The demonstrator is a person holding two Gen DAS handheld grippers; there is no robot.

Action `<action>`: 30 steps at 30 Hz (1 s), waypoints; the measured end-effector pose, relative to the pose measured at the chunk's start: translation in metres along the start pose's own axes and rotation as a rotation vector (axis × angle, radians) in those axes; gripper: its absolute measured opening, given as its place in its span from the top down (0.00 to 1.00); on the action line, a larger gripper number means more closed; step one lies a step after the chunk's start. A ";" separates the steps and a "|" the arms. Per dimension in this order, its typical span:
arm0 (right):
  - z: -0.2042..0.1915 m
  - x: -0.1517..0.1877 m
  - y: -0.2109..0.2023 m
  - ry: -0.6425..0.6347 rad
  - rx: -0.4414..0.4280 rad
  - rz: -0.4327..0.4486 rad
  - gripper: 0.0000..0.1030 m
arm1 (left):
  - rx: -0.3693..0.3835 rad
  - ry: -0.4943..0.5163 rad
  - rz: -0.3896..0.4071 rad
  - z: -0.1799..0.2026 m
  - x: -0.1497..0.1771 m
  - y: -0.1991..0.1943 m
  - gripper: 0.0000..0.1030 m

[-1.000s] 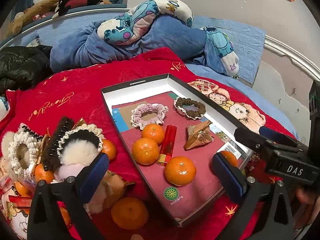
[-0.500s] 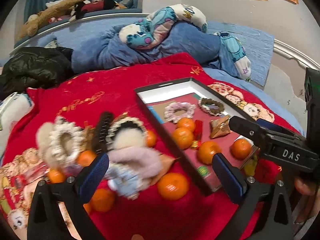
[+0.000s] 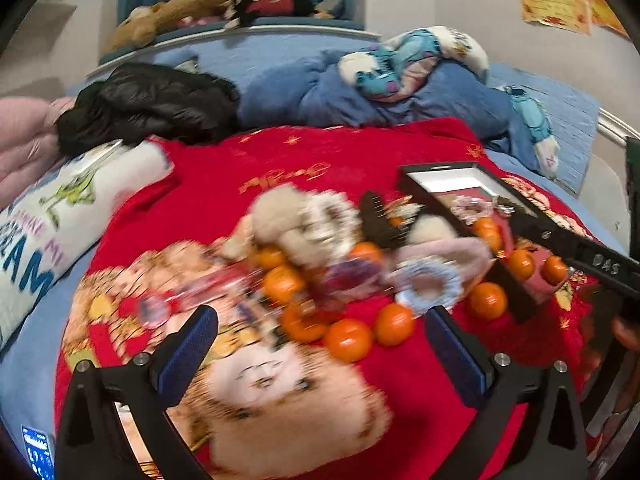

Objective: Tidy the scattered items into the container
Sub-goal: 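Withdraw both tools from the box back over the pile, then lower the left tool onto a tangerine in the pile and close on it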

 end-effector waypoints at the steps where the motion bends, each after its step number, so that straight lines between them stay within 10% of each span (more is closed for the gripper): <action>1: -0.006 0.000 0.001 -0.003 -0.007 -0.001 0.00 | -0.010 -0.011 -0.005 -0.008 0.002 0.001 0.00; 30: -0.069 0.028 0.023 -0.131 -0.048 -0.091 0.00 | 0.009 0.003 -0.086 -0.027 0.015 0.043 0.00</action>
Point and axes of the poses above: each gripper's, at about its wrist camera, not at the fingertips, and y roughly the way its jaws point, z to its right, x to its underside, the point moved 7 cm from there along y, roughly the way its jaws point, and after that the axes turned 11 degrees about -z, right-handed, at the moved point
